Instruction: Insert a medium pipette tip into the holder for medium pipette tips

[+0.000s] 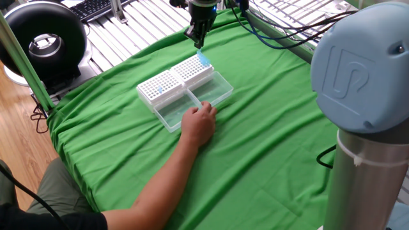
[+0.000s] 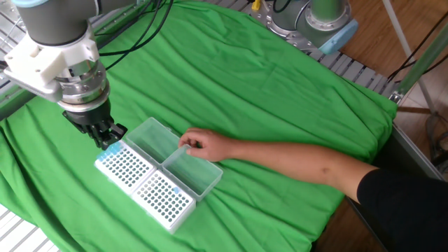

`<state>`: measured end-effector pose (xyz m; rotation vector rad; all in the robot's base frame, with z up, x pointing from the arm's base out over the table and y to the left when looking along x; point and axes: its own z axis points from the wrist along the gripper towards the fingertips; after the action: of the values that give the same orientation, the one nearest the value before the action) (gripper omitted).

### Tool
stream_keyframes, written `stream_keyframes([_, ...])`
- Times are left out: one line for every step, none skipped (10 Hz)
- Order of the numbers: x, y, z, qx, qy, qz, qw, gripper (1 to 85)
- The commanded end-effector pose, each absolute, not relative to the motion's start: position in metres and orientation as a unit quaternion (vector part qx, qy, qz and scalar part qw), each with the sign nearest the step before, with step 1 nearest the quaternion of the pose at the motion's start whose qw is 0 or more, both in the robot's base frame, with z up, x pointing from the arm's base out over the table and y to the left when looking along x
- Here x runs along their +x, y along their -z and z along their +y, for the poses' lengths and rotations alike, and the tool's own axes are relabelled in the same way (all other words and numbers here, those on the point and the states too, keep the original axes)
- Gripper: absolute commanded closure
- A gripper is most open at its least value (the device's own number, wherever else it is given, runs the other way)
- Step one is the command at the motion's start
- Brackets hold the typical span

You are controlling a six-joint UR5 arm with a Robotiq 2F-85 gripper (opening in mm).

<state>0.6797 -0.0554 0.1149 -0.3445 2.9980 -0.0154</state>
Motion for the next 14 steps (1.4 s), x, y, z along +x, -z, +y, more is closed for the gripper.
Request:
stream_keyframes([0.679,-0.112,-0.053,-0.111,-0.003,0.992,0.068,84.7])
stream_keyframes([0.678,-0.11,-0.053,-0.111,-0.002,0.991,0.069,84.7])
stream_keyframes([0.678,-0.108,-0.053,-0.111,-0.002,0.991,0.071,84.7])
stream_keyframes([0.678,-0.107,-0.053,-0.111,-0.002,0.991,0.072,84.7])
stream_keyframes([0.679,-0.105,-0.054,-0.112,-0.002,0.991,0.075,84.7])
stream_keyframes([0.68,-0.103,-0.054,-0.117,-0.003,0.99,0.076,84.7])
stream_keyframes([0.679,-0.101,-0.052,-0.124,-0.006,0.989,0.074,78.7])
stream_keyframes([0.678,-0.101,-0.048,-0.131,-0.015,0.988,0.075,71.0])
stream_keyframes([0.677,-0.101,-0.049,-0.133,-0.016,0.988,0.074,69.0])
stream_keyframes([0.677,-0.1,-0.049,-0.135,-0.018,0.988,0.075,66.3])
stream_keyframes([0.678,-0.099,-0.048,-0.137,-0.019,0.988,0.076,64.3])
stream_keyframes([0.678,-0.099,-0.048,-0.138,-0.02,0.987,0.076,63.7])
stream_keyframes([0.678,-0.099,-0.049,-0.138,-0.019,0.987,0.076,63.3])
stream_keyframes([0.678,-0.099,-0.05,-0.138,-0.017,0.987,0.076,63.3])
